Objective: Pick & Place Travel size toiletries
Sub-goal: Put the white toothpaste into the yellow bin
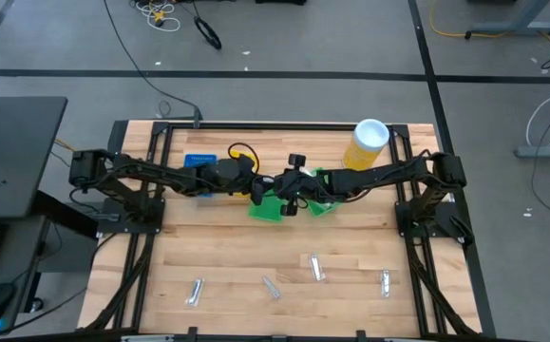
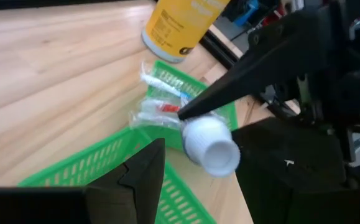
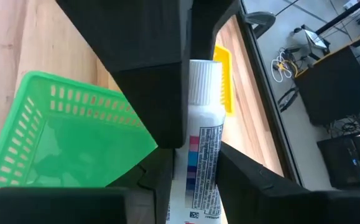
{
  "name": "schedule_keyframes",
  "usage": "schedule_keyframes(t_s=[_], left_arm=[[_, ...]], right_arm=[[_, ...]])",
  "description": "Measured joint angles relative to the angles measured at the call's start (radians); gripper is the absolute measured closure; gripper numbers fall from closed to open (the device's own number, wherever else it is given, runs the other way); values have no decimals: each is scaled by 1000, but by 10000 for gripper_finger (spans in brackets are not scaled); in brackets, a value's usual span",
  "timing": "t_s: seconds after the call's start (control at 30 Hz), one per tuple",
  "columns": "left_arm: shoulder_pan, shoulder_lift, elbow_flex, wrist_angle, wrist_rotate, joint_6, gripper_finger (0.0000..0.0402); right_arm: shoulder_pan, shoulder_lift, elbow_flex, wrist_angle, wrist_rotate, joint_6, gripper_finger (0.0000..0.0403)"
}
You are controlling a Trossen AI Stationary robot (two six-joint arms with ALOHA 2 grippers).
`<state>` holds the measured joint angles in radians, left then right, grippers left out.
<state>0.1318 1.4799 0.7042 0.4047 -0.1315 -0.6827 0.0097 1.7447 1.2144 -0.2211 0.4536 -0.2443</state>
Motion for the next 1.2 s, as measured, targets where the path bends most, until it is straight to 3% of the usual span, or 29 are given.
schedule_keyframes(t_s=[0.27,0.43,0.73,0.93,1.2], left_arm=[[3,0,4,17,2,13,216],[10,0,5,16,50,8,247],[11,0,5,6,46,20,302],[11,0,5,7,46,26,303],[11,0,5,3,9,44,311]], right_arm=[[3,0,0,38,-10,-5,286],[4,0,0,64,-39,-14,286],[6,0,0,71,-44,-30,286],[6,0,0,72,-44,-30,285],[5,0,0,61,-44,5,238]])
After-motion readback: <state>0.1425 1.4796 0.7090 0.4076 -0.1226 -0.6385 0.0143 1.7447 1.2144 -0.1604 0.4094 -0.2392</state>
